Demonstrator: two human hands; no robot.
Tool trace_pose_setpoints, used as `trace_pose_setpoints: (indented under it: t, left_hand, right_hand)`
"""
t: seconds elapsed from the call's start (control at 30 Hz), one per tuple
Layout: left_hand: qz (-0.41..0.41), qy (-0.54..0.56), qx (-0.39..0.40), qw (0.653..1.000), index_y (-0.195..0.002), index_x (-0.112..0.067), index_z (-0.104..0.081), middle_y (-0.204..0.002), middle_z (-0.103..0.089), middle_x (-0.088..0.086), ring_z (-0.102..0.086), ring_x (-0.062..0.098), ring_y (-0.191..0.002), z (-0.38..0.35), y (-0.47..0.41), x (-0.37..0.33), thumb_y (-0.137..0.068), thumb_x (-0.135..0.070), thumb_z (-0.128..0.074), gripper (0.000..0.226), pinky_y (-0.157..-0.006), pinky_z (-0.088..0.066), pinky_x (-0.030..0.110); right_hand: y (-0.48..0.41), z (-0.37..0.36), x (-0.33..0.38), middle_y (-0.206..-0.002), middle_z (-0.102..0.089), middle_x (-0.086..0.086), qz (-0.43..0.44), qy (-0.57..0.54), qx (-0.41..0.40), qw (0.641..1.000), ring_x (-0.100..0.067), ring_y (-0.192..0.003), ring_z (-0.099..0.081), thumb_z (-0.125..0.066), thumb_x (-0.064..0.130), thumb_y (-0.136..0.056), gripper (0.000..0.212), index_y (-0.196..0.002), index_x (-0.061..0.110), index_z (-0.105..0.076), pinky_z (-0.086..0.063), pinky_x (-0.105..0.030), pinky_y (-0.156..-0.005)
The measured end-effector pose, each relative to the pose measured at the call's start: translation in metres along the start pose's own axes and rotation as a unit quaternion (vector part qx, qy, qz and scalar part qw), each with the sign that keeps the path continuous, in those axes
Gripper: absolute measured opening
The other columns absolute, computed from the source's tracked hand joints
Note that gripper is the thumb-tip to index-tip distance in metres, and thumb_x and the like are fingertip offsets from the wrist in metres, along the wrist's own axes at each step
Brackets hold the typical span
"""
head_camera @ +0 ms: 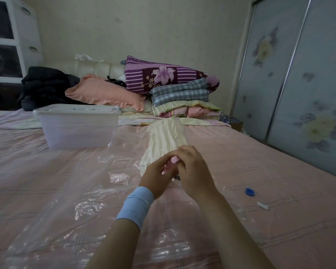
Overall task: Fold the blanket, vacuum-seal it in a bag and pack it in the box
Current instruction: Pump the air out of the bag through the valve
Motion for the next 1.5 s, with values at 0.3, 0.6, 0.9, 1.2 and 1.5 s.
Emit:
trace_pose_setpoints:
  t: [0.3,0.6,0.9,1.2,1.5]
  left_hand:
    - [0.016,-0.017,0.005,1.000,-0.120,-0.046,-0.057,-0.111,-0.066,-0.019,-0.060,-0.006,-0.104,0.005,-0.003,0.011,-0.085,-0.023,-0.070,0.044,-0.087,-0.043,0.009]
    - [0.011,-0.003,-0.004,1.000,-0.121,-0.041,-0.060,-0.106,-0.068,-0.018,-0.061,-0.010,-0.098,0.000,0.000,0.005,-0.091,-0.022,-0.063,0.035,-0.082,-0.044,0.004]
    - [0.015,-0.026,0.004,1.000,-0.124,-0.043,-0.056,-0.115,-0.066,-0.015,-0.062,0.002,-0.106,0.000,-0.002,0.013,-0.086,-0.023,-0.069,0.046,-0.093,-0.048,0.020]
    - [0.013,-0.030,0.000,0.999,-0.123,-0.048,-0.055,-0.112,-0.066,-0.018,-0.060,-0.008,-0.101,0.001,0.001,0.009,-0.089,-0.027,-0.066,0.041,-0.089,-0.048,0.014]
    - [0.010,-0.027,-0.002,1.000,-0.126,-0.041,-0.056,-0.115,-0.066,-0.016,-0.062,0.001,-0.105,-0.002,-0.001,0.013,-0.086,-0.030,-0.068,0.043,-0.096,-0.050,0.027]
  right_hand:
    - [-0.020,0.110,0.062,-0.106,-0.066,-0.012,0.143,-0.038,-0.289,0.946,-0.023,-0.102,-0.062,-0.051,0.000,-0.099,0.018,-0.103,0.001,-0.069,-0.054,-0.032,-0.089]
    - [-0.006,0.015,0.013,-0.114,-0.064,-0.002,0.027,-0.018,-0.026,0.999,-0.019,-0.106,-0.057,-0.039,0.027,-0.093,0.036,-0.108,0.014,-0.070,-0.052,-0.043,-0.089]
    - [-0.016,0.086,0.050,-0.112,-0.067,-0.013,0.121,-0.040,-0.285,0.950,-0.025,-0.109,-0.063,-0.051,0.004,-0.098,0.020,-0.109,0.000,-0.069,-0.053,-0.036,-0.096]
    - [-0.011,0.042,0.034,-0.111,-0.065,-0.007,0.090,-0.032,-0.097,0.991,-0.021,-0.107,-0.059,-0.040,0.017,-0.095,0.031,-0.105,0.006,-0.067,-0.052,-0.036,-0.092]
    - [-0.011,0.053,0.031,-0.124,-0.063,-0.012,0.087,-0.041,-0.199,0.975,-0.026,-0.122,-0.057,-0.042,0.007,-0.098,0.030,-0.114,0.006,-0.067,-0.050,-0.041,-0.102]
Point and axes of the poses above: each hand's wrist, its own y-axis away from the middle knuckle, its own z-axis out of the back of the hand, x = y × z, the point moved 8 cm from there along -y, towards the middle knuckle
